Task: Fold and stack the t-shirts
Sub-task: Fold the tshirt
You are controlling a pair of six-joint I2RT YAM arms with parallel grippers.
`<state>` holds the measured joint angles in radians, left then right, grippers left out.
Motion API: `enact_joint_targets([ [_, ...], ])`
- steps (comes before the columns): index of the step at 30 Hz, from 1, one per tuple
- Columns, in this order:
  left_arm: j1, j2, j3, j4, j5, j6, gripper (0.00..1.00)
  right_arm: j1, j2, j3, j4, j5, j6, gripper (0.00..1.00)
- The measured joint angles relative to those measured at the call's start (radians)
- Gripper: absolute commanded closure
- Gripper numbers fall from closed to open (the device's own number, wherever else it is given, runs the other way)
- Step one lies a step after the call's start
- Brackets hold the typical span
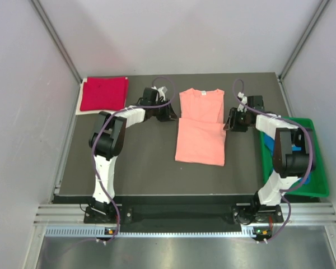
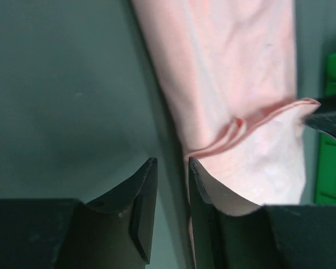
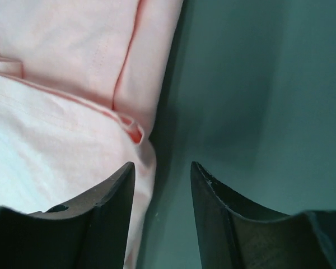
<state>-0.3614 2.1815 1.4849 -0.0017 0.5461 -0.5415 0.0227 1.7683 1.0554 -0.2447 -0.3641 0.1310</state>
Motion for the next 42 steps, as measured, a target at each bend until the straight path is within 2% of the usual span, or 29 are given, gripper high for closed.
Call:
enact_joint_targets([
  [4, -0.002, -0.046, -0.031, -0.067, -0.083, 0.017, 0.61, 0.000, -0.101, -0.034, -0.057, 0.013, 0.066, 0.55],
  [11, -0.055, -0.307, -0.232, -0.095, -0.140, 0.020, 0.57, 0.000, -0.274, -0.138, -0.103, -0.011, 0.109, 0.55],
  [13, -0.083, -0.379, -0.316, -0.066, -0.130, 0.014, 0.56, 0.000, -0.280, -0.153, -0.104, -0.036, 0.119, 0.55],
  [19, -0.152, -0.404, -0.451, -0.054, -0.128, 0.011, 0.53, 0.000, -0.269, -0.198, -0.071, -0.111, 0.162, 0.55],
  [24, -0.214, -0.403, -0.486, -0.079, -0.179, 0.019, 0.54, 0.000, -0.182, -0.232, -0.023, -0.130, 0.182, 0.54],
  [26, -0.237, -0.403, -0.488, -0.083, -0.202, 0.023, 0.62, 0.000, -0.155, -0.241, -0.011, -0.130, 0.184, 0.55],
  [27, -0.249, -0.403, -0.492, -0.083, -0.210, 0.026, 0.69, -0.001, -0.145, -0.243, 0.002, -0.145, 0.187, 0.65],
  [28, -0.256, -0.403, -0.495, -0.083, -0.216, 0.026, 0.81, -0.001, -0.142, -0.244, 0.014, -0.149, 0.187, 0.74],
  [30, -0.264, -0.403, -0.507, -0.082, -0.225, 0.030, 0.89, -0.001, -0.135, -0.244, 0.042, -0.157, 0.184, 0.87],
  [31, -0.265, -0.403, -0.513, -0.082, -0.228, 0.032, 0.95, -0.001, -0.130, -0.244, 0.051, -0.160, 0.183, 0.87],
  [32, -0.265, -0.403, -0.520, -0.081, -0.231, 0.029, 0.97, -0.001, -0.127, -0.245, 0.057, -0.162, 0.185, 0.87],
  [34, -0.265, -0.403, -0.531, -0.079, -0.234, 0.026, 1.00, -0.001, -0.126, -0.248, 0.064, -0.162, 0.185, 0.86],
  [37, -0.264, -0.406, -0.546, -0.057, -0.230, 0.016, 1.00, -0.001, -0.127, -0.250, 0.063, -0.158, 0.184, 0.74],
  [38, -0.264, -0.406, -0.550, -0.050, -0.229, 0.011, 0.91, -0.001, -0.129, -0.250, 0.061, -0.153, 0.184, 0.64],
  [40, -0.263, -0.407, -0.557, -0.039, -0.225, 0.004, 0.78, -0.001, -0.137, -0.249, 0.048, -0.140, 0.183, 0.56],
  [41, -0.262, -0.410, -0.561, -0.034, -0.225, -0.003, 0.65, -0.001, -0.147, -0.249, 0.035, -0.130, 0.181, 0.50],
  [42, -0.262, -0.415, -0.564, -0.035, -0.227, -0.005, 0.62, -0.001, -0.161, -0.249, 0.018, -0.119, 0.182, 0.48],
])
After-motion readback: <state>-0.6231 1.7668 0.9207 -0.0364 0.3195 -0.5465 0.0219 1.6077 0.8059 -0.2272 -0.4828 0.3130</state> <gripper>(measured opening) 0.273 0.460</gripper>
